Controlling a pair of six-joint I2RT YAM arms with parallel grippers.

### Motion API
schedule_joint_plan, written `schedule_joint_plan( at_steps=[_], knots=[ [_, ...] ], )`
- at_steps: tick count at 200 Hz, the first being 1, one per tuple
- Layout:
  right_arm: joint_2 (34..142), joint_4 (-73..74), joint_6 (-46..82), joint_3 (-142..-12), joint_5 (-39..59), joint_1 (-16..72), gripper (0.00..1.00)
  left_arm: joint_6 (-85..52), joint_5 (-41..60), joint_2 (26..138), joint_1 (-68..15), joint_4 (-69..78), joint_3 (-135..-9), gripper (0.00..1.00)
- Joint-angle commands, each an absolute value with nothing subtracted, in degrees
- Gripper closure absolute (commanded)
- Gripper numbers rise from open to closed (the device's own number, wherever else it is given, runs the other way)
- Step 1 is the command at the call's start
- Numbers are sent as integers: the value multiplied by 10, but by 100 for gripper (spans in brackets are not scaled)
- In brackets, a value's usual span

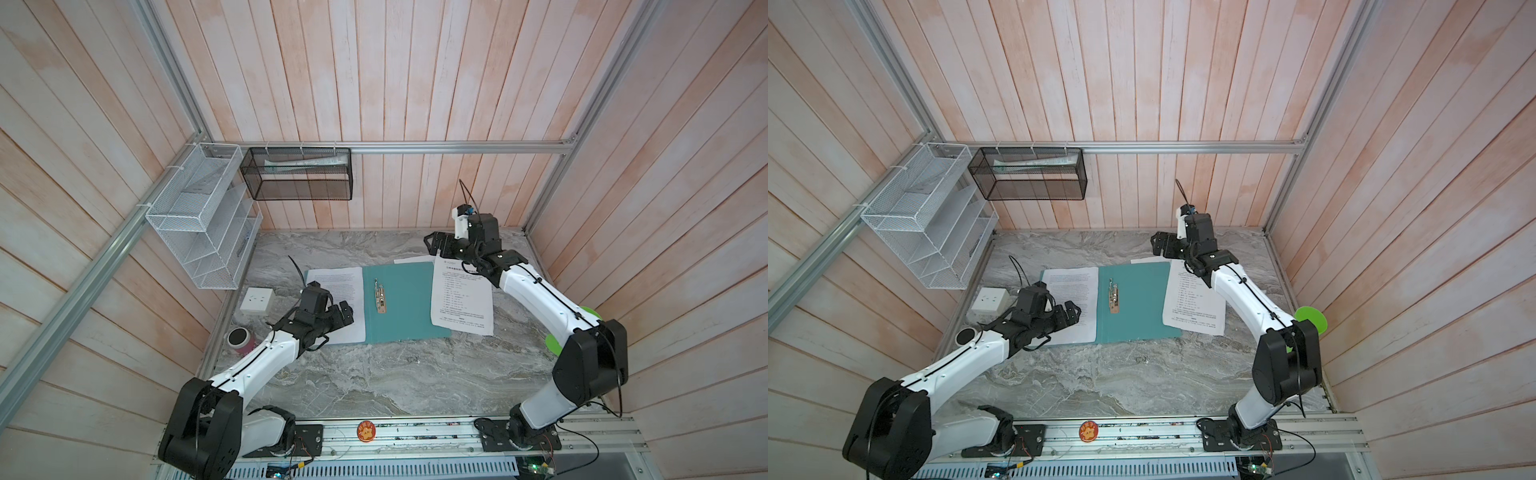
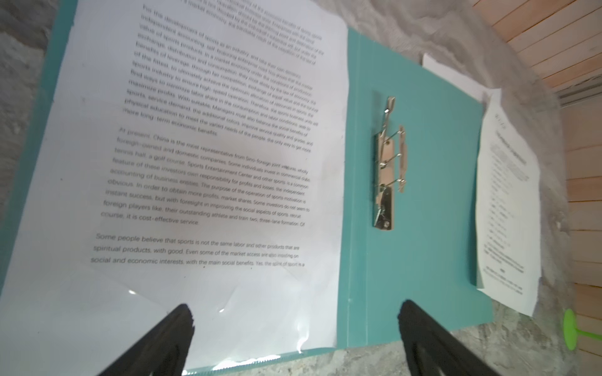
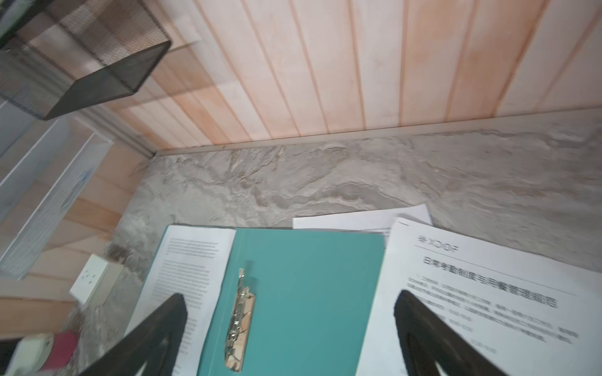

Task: Put the files into the folder
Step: 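Lift the right gripper off the clip and draw it back, then move the right gripper to the Chinese-text sheet's edge and grasp it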

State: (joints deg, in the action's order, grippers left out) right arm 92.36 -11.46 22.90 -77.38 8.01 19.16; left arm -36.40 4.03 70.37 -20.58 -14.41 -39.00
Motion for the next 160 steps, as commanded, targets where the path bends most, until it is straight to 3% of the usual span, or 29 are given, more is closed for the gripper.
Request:
schedule_joint_plan(
  at_steps=[1,38,66,114,132,160],
  knots=[
    [912,-140,244,-724,100,161,2,-339,39,688,-220,-128,-429,0],
    [853,-30,264,-592,41,114,2,-314,70,686,-234,-90,-467,0],
    [837,17,289,-522,51,50,6,-303,96,717,-236,-70,-481,0],
    [856,12,311,-472,143,-52,11,-296,141,793,-242,-19,-474,0],
    [890,6,303,-473,222,-82,18,-293,158,821,-243,4,-468,2],
    [911,41,314,-436,247,-109,29,-290,194,857,-245,32,-467,4]
  ],
)
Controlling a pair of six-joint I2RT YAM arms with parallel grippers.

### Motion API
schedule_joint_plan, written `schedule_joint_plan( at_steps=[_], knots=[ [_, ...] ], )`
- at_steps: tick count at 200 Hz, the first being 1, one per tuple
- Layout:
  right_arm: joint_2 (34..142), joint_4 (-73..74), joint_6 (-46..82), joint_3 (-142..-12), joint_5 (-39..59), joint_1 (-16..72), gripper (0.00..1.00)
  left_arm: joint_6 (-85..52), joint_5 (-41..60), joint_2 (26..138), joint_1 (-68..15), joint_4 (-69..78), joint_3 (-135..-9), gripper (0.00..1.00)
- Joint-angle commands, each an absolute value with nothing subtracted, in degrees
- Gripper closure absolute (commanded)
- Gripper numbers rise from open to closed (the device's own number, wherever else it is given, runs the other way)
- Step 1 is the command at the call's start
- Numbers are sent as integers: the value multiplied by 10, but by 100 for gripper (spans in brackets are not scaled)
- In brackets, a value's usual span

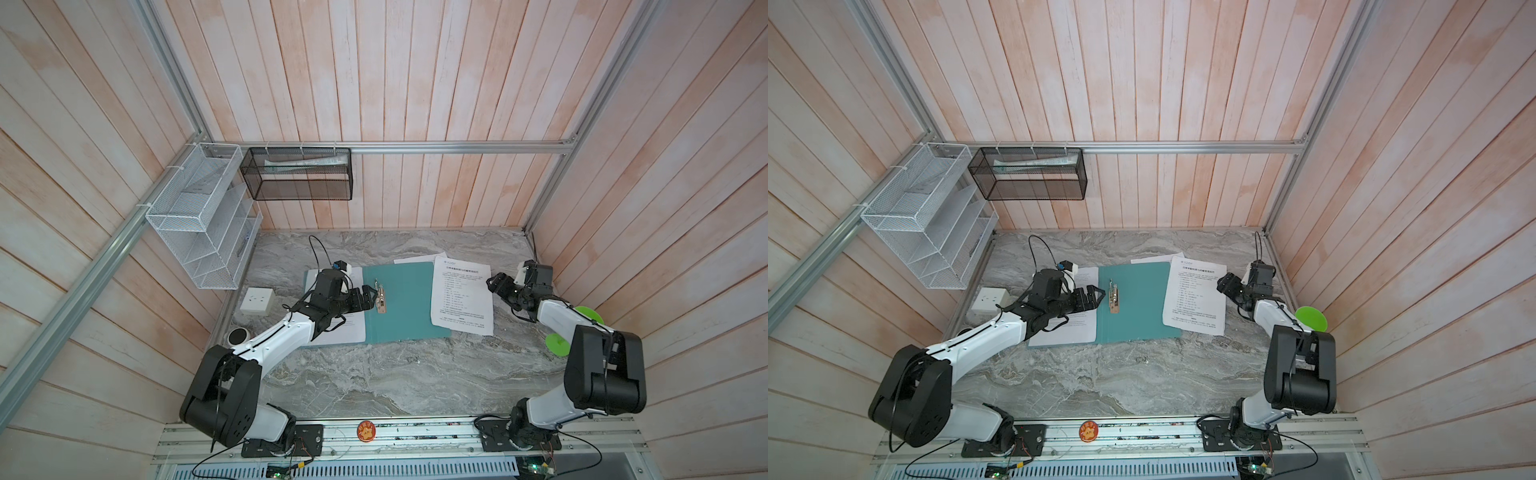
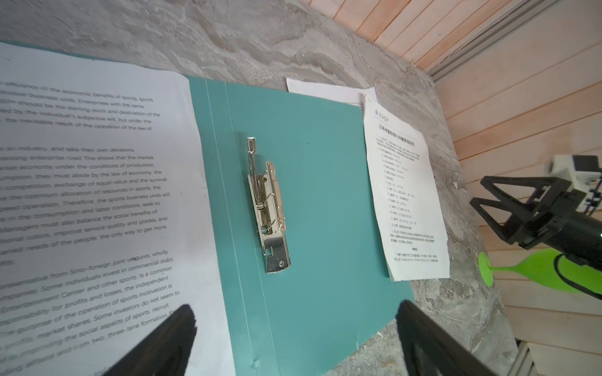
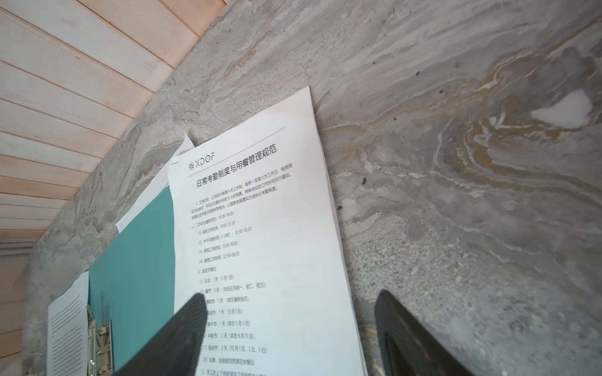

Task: Put the files into the folder
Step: 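Move the right gripper to the Chinese-text sheet's edge and grasp it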

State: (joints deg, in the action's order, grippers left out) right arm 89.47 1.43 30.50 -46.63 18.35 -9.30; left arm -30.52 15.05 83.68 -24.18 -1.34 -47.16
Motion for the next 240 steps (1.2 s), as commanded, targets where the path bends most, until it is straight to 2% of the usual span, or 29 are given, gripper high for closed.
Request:
schedule_joint_plan(
  at_steps=[1,20,40,66,125,158,181,214,240],
  knots=[
    [913,44,315,-434,249,-110,30,-290,195,858,-245,32,-467,4],
    [922,80,328,-404,287,-138,39,-292,206,867,-245,41,-464,4],
    [936,92,327,-391,322,-163,42,-293,209,867,-245,46,-459,4],
    [985,91,311,-402,395,-179,56,-289,211,873,-245,46,-457,5],
    [1067,111,299,-406,468,-182,58,-291,217,885,-245,47,-459,6],
    [1092,119,301,-410,484,-183,64,-292,215,887,-245,44,-460,6],
    [1100,135,308,-407,497,-185,75,-296,214,887,-246,44,-458,6],
    [1091,169,332,-399,521,-186,100,-296,209,884,-245,39,-456,7],
    [1060,241,393,-380,562,-186,100,-297,206,879,-245,32,-458,7]
  ],
)
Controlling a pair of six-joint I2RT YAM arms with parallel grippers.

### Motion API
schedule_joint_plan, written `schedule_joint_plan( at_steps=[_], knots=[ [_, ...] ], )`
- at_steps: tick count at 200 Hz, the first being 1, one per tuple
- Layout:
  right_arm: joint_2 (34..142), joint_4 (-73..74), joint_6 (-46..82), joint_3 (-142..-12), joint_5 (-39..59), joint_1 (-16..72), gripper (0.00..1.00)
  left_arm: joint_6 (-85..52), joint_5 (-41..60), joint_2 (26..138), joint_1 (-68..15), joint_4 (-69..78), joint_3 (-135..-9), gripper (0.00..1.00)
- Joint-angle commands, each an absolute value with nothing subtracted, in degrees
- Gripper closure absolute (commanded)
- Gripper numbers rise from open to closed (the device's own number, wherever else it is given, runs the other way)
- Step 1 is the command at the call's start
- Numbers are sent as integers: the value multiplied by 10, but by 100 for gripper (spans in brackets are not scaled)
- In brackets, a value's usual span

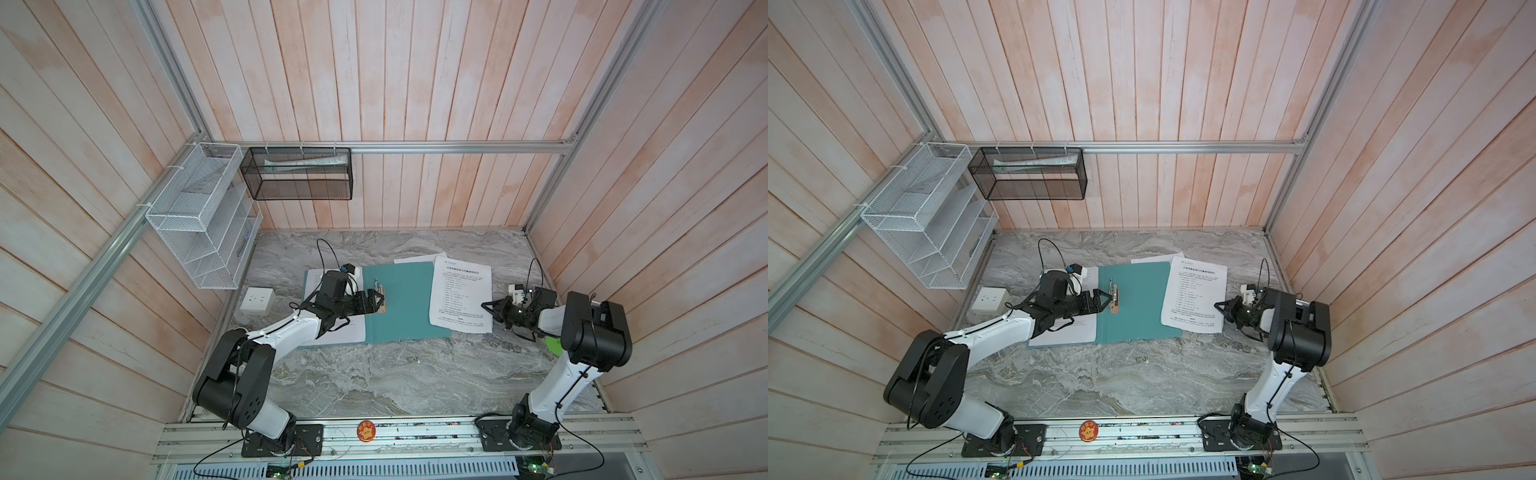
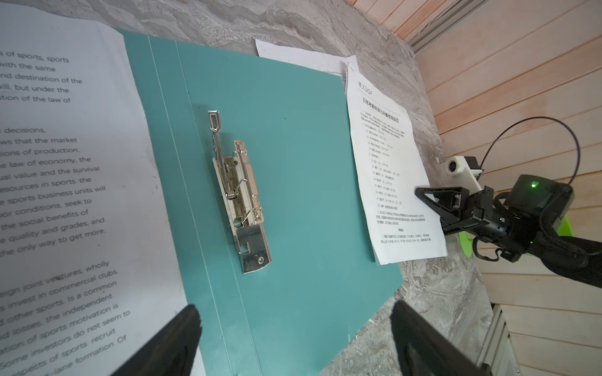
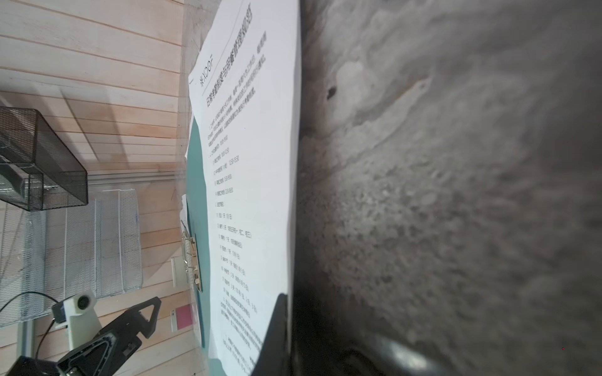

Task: Put the files into the folder
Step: 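Move the right gripper to the Chinese-text sheet's edge and grasp it, then lift the Chinese-text sheet and flip it onto the folder with the right gripper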

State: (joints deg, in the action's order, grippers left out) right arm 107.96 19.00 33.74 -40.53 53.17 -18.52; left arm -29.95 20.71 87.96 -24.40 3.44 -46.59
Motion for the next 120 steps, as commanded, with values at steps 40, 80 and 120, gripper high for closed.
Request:
schedule_joint_plan(
  at_steps=[40,80,120],
  knots=[
    [983,341,510,-361,614,-183,100,-294,199,875,-245,17,-466,7],
    [893,407,631,-373,624,-155,100,-297,197,867,-245,9,-469,7],
    [862,405,671,-450,596,-55,100,-300,187,851,-244,1,-466,8]
  ],
)
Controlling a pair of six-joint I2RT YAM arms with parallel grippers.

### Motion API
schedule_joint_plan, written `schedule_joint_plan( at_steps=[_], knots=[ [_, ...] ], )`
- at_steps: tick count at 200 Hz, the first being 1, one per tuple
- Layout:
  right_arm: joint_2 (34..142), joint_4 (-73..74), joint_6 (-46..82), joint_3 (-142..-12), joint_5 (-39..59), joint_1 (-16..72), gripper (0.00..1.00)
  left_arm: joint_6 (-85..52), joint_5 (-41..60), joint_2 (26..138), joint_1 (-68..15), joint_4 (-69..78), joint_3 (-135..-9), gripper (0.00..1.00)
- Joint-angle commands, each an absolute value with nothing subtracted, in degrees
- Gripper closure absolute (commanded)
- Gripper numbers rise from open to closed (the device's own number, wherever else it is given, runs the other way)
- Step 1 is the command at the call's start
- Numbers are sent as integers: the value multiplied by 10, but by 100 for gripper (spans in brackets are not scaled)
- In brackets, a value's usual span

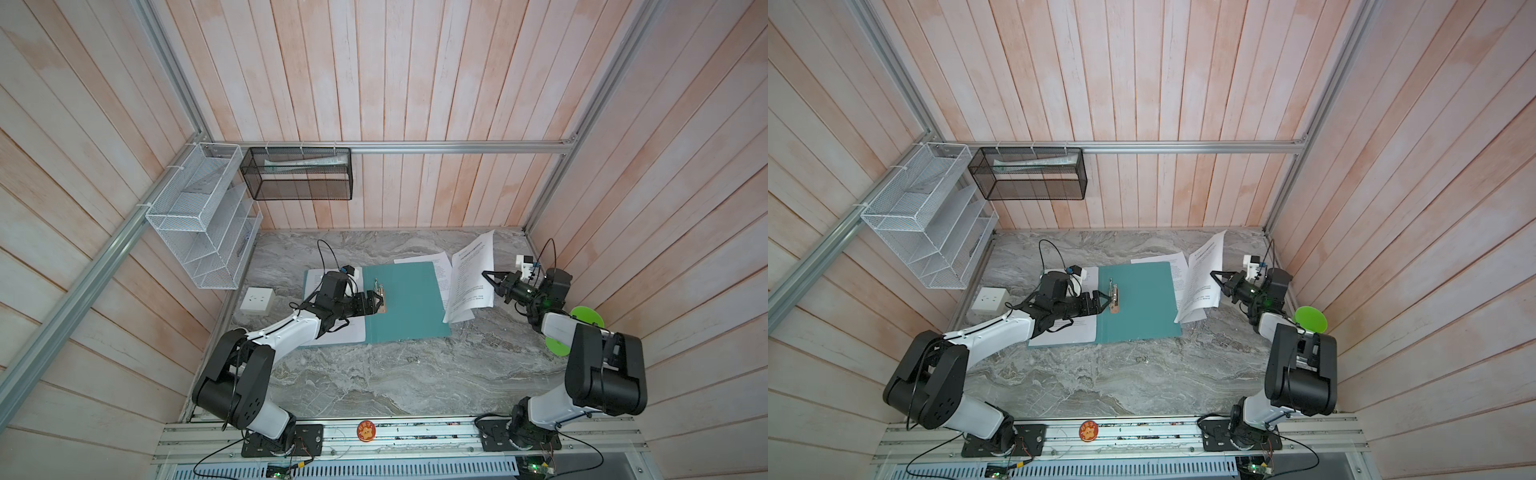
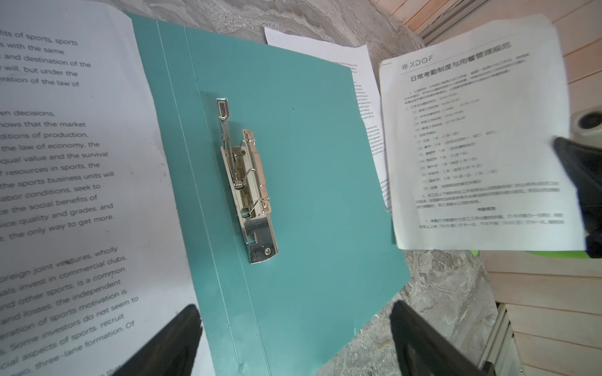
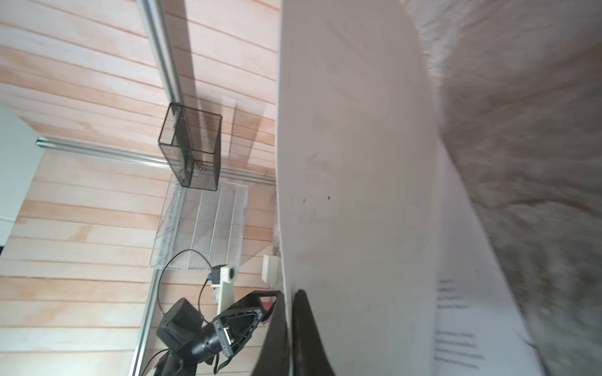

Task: Put the files into the folder
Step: 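Lift the Chinese-text sheet and flip it onto the folder with the right gripper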

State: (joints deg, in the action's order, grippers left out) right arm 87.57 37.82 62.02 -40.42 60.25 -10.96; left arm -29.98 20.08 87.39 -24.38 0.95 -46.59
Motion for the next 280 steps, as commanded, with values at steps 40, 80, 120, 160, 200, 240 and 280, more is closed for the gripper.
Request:
schedule_joint_plan(
  at_steps=[40,80,120,160,200,240,280],
  knots=[
    [888,478,743,-515,544,60,100,-323,187,824,-234,8,-444,8],
    [912,564,799,-499,457,122,100,-334,183,772,-203,3,-409,8],
    [948,568,765,-420,412,127,100,-327,182,747,-181,-5,-384,8],
    [1052,566,738,-365,418,125,100,-328,188,756,-180,2,-377,8],
    [1061,503,686,-333,394,129,100,-331,189,761,-180,7,-375,8],
    [1018,387,595,-337,387,129,100,-328,193,770,-180,5,-377,8],
    [1012,340,535,-336,387,126,100,-330,196,778,-181,11,-373,9]
  ],
)
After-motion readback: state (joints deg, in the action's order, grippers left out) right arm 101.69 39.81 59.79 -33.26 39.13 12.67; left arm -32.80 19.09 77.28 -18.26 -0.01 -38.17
